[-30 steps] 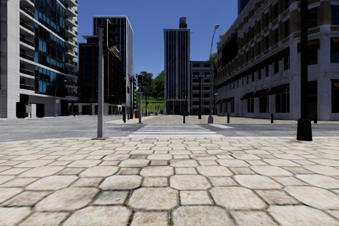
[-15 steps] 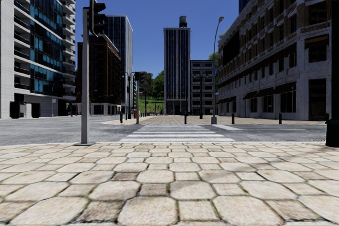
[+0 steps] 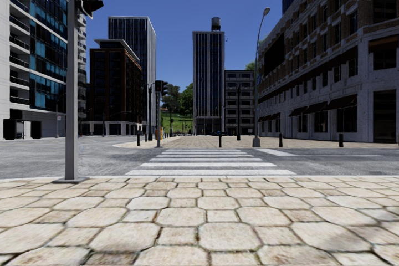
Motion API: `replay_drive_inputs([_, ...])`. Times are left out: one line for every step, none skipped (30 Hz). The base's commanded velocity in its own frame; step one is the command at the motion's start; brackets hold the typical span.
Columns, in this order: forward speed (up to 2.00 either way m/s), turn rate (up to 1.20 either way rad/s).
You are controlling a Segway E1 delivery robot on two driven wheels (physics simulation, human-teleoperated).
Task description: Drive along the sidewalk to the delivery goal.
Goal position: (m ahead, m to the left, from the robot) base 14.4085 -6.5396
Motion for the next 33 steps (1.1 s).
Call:
replay_drive_inputs([2.00,0.00])
replay_drive_inputs([2.00,0.00])
replay_drive_inputs([2.00,0.00])
replay_drive_inputs([2.00,0.00])
replay_drive_inputs([2.00,0.00])
replay_drive_inputs([2.00,0.00])
replay_drive_inputs([2.00,0.00])
replay_drive_inputs([2.00,0.00])
replay_drive_inputs([2.00,0.00])
replay_drive_inputs([2.00,0.00])
replay_drive_inputs([2.00,0.00])
replay_drive_inputs([2.00,0.00])
replay_drive_inputs([2.00,0.00])
replay_drive_inputs([2.00,0.00])
replay_drive_inputs([2.00,0.00])
replay_drive_inputs([2.00,0.00])
replay_drive_inputs([2.00,0.00])
replay_drive_inputs([2.00,0.00])
replay_drive_inputs([2.00,0.00])
replay_drive_inputs([2.00,0.00])
replay_drive_inputs([2.00,0.00])
replay_drive_inputs([2.00,0.00])
replay_drive_inputs([2.00,0.00])
replay_drive_inputs([2.00,0.00])
replay_drive_inputs([2.00,0.00])
replay_drive_inputs([2.00,0.00])
replay_drive_inputs([2.00,0.00])
replay_drive_inputs([2.00,0.00])
replay_drive_inputs([2.00,0.00])
replay_drive_inputs([2.00,0.00])
replay_drive_inputs([2.00,0.00])
replay_drive_inputs([2.00,0.00])
replay_drive_inputs([2.00,0.00])
